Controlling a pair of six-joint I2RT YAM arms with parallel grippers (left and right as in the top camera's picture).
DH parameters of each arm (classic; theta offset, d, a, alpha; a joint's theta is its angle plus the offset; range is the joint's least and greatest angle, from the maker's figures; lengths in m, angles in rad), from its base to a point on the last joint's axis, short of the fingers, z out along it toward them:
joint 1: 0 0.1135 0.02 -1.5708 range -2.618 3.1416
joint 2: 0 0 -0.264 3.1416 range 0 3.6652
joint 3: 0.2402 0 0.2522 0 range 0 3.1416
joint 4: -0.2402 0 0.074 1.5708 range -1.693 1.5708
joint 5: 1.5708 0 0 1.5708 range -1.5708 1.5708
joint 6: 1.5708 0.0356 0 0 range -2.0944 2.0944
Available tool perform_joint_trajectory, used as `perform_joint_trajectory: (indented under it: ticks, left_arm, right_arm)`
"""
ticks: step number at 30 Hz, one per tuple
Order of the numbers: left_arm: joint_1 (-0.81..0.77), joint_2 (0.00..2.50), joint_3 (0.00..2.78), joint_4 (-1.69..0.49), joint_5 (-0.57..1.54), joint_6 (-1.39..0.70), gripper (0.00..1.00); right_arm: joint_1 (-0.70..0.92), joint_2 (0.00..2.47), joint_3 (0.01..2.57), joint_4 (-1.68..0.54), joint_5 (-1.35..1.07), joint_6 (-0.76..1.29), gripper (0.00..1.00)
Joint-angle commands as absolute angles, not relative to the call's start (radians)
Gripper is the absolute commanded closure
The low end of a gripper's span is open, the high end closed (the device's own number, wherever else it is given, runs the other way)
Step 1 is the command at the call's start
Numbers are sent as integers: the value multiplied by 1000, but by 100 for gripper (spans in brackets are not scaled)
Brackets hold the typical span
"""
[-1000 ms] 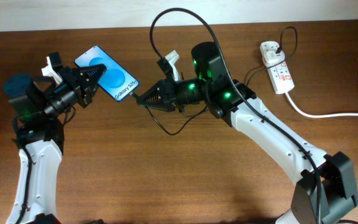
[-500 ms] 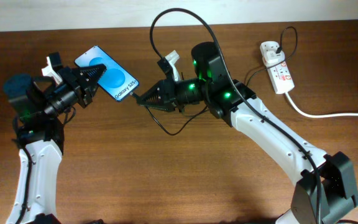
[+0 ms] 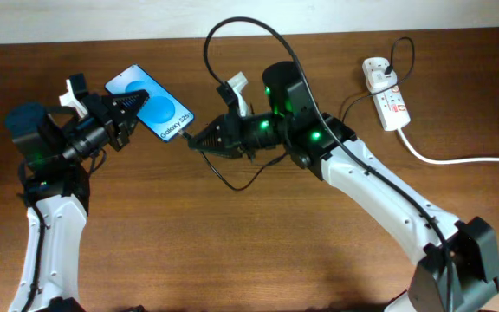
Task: Plug charger to phone and switch on socket
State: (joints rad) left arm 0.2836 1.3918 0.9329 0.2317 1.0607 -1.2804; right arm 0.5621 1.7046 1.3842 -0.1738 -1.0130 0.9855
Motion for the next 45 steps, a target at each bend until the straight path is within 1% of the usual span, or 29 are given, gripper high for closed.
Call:
perform_joint_trajectory:
  ticks: [1,9,15,21,37,45]
  left_arm:
    - [284,1384,947,245,1056,-1291,100]
    - [284,1384,947,245,1050,-1291,100]
    - [284,1384,947,245,1052,-1290,100]
    - [284,1384,947,245,1058,-1290,100]
    - [284,1384,947,245,1076,-1290,100]
    - [284,1384,947,245,1076,-1290,100]
  right_arm:
    - [567,1695,1384,-212,-969,893,96]
    - [567,1693,1384,-202,-1002,867,96]
    - [542,1687,1384,-197,-1084,868,96]
    - [536,1687,1384,-161,-1084,872,96]
    - [536,1697,1384,-152,-1057,1050,96]
    - [538,1706,1384,-152,-1016,1057,96]
